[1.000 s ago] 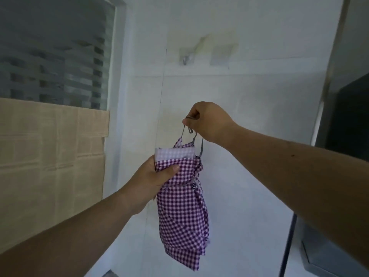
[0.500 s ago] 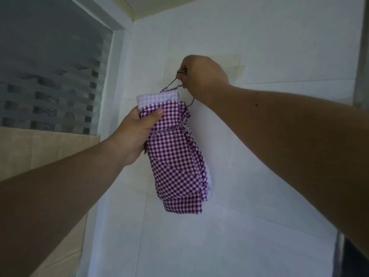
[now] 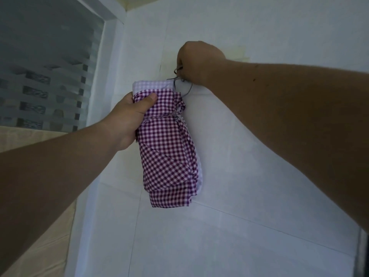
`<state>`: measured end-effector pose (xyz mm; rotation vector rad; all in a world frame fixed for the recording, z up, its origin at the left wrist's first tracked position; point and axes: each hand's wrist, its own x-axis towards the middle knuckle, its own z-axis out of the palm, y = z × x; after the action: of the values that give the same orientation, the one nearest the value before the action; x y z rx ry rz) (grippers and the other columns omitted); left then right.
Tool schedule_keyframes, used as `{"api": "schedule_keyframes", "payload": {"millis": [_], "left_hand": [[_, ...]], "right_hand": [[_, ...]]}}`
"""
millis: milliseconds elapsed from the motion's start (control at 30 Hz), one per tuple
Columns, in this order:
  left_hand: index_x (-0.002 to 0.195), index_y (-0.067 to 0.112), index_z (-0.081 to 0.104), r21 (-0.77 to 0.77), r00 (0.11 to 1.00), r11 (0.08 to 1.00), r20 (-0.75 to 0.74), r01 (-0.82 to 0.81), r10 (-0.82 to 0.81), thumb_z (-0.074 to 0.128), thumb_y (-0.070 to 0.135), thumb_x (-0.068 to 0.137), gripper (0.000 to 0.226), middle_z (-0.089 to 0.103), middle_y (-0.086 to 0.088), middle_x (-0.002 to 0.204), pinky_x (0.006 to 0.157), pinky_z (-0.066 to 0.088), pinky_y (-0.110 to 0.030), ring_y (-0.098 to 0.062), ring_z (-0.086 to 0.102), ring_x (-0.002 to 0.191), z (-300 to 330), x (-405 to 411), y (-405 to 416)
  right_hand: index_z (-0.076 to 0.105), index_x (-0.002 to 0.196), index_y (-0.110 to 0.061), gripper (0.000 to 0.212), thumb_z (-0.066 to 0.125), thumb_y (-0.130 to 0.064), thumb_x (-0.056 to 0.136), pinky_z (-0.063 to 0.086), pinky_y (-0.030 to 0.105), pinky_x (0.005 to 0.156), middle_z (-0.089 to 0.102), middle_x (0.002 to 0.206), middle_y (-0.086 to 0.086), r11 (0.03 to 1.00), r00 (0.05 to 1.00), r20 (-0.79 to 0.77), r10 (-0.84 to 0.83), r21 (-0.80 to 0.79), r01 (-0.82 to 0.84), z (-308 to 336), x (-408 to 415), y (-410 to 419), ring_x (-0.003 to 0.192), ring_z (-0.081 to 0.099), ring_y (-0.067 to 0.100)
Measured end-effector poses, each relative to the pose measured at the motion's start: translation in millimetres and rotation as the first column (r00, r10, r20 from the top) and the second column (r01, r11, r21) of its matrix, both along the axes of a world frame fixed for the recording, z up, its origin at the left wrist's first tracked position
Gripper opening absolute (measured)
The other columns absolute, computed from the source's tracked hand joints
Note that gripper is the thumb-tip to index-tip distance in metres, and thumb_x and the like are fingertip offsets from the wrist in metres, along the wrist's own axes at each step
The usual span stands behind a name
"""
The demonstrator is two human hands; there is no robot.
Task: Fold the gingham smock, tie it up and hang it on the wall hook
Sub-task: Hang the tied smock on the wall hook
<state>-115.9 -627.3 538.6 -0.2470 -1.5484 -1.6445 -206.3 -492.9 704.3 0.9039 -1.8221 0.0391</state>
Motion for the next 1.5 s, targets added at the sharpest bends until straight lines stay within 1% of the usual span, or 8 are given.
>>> {"api": "schedule_keyframes", "payload": {"millis": [200, 467, 634, 800, 934, 1201, 1367, 1501], "left_hand": [[0.137, 0.022, 0.064, 0.042, 0.996, 0.998, 0.078, 0.038, -0.041, 0.071, 0.043, 0.096, 0.046, 0.079, 0.001, 0.12, 0.074, 0.062, -0.024, -0.016, 0.077, 0.105, -26.7, -5.3, 0.2], [0.119, 0.027, 0.068, 0.1, 0.987, 0.992, 0.133, 0.077, -0.09, 0.069, 0.046, 0.097, 0.029, 0.081, 0.004, 0.108, 0.069, 0.061, -0.025, -0.014, 0.079, 0.096, -44.7, -8.9, 7.4], [0.138, 0.025, 0.063, 0.084, 0.982, 0.993, 0.164, 0.077, -0.09, 0.071, 0.051, 0.094, 0.052, 0.08, 0.003, 0.116, 0.079, 0.06, -0.032, -0.016, 0.078, 0.101, -48.3, -6.1, 7.1], [0.145, 0.025, 0.059, 0.053, 0.97, 0.991, 0.205, 0.124, -0.132, 0.069, 0.057, 0.093, 0.061, 0.077, 0.002, 0.125, 0.105, 0.055, -0.044, -0.018, 0.075, 0.112, -54.6, -8.4, 6.7], [0.143, 0.02, 0.063, 0.042, 0.935, 0.975, 0.279, 0.218, -0.221, 0.071, 0.053, 0.094, 0.059, 0.075, -0.003, 0.13, 0.11, 0.052, -0.048, -0.024, 0.071, 0.121, -66.2, -6.0, 8.2], [0.133, 0.014, 0.071, 0.194, 0.919, 0.947, 0.256, 0.255, -0.3, 0.071, 0.045, 0.096, 0.049, 0.077, -0.009, 0.125, 0.103, 0.055, -0.044, -0.029, 0.073, 0.117, -80.0, 9.1, 21.4], [0.132, 0.016, 0.072, 0.246, 0.892, 0.921, 0.267, 0.304, -0.365, 0.07, 0.046, 0.096, 0.047, 0.077, -0.01, 0.125, 0.101, 0.056, -0.044, -0.029, 0.074, 0.114, -84.8, 15.5, 32.1], [0.129, 0.016, 0.074, 0.301, 0.894, 0.911, 0.262, 0.283, -0.364, 0.067, 0.045, 0.096, 0.044, 0.078, -0.01, 0.122, 0.097, 0.058, -0.043, -0.028, 0.075, 0.107, -91.4, 15.3, 41.2]], "right_hand": [[0.074, 0.114, -0.009, 0.026, 0.062, -0.022, 0.094, 0.057, 0.039, 0.089, 0.07, 0.117, 0.01, 0.991, 0.998, 0.046, -0.047, 0.131, 0.04, -10.1, -4.7, 5.5, 0.105, 0.066, 0.029], [0.064, 0.113, -0.012, 0.021, 0.063, -0.017, 0.093, 0.049, 0.034, 0.078, 0.069, 0.105, 0.008, 0.999, 0.996, -0.084, -0.008, -0.04, 0.005, -42.2, -6.5, 17.2, 0.096, 0.065, 0.031], [0.063, 0.111, -0.013, 0.018, 0.056, -0.016, 0.094, 0.039, 0.035, 0.073, 0.067, 0.101, 0.011, 0.999, 0.989, -0.147, -0.027, -0.043, 0.021, -64.3, -0.9, 28.1, 0.092, 0.059, 0.031], [0.055, 0.119, -0.011, 0.026, 0.055, -0.021, 0.094, 0.038, 0.032, 0.067, 0.059, 0.088, 0.004, 0.997, 0.998, 0.044, 0.041, -0.071, -0.038, -99.8, 20.4, 39.5, 0.077, 0.051, 0.024], [0.05, 0.09, -0.014, 0.02, 0.049, -0.031, 0.099, 0.032, 0.029, 0.052, 0.053, 0.074, -0.001, 0.981, 0.956, 0.25, 0.155, -0.154, -0.119, -140.4, 32.9, 44.0, 0.064, 0.052, 0.016], [0.069, 0.102, -0.015, 0.04, 0.055, -0.052, 0.1, 0.058, 0.03, 0.077, 0.072, 0.095, -0.001, 0.854, 0.447, 0.727, 0.521, -0.436, -0.286, -200.5, 40.3, 62.4, 0.084, 0.069, 0.012], [0.056, 0.134, -0.023, 0.048, 0.056, -0.055, 0.099, 0.055, 0.023, 0.082, 0.067, 0.112, -0.011, 0.602, 0.072, 0.607, 0.792, -0.755, -0.259, -217.1, 43.9, 54.9, 0.1, 0.068, 0.007], [0.061, 0.134, -0.019, 0.043, 0.06, -0.045, 0.101, 0.061, 0.029, 0.082, 0.074, 0.117, 0.001, 0.533, -0.165, 0.548, 0.82, -0.836, -0.128, -218.9, 46.5, 47.4, 0.099, 0.075, 0.016]]}}
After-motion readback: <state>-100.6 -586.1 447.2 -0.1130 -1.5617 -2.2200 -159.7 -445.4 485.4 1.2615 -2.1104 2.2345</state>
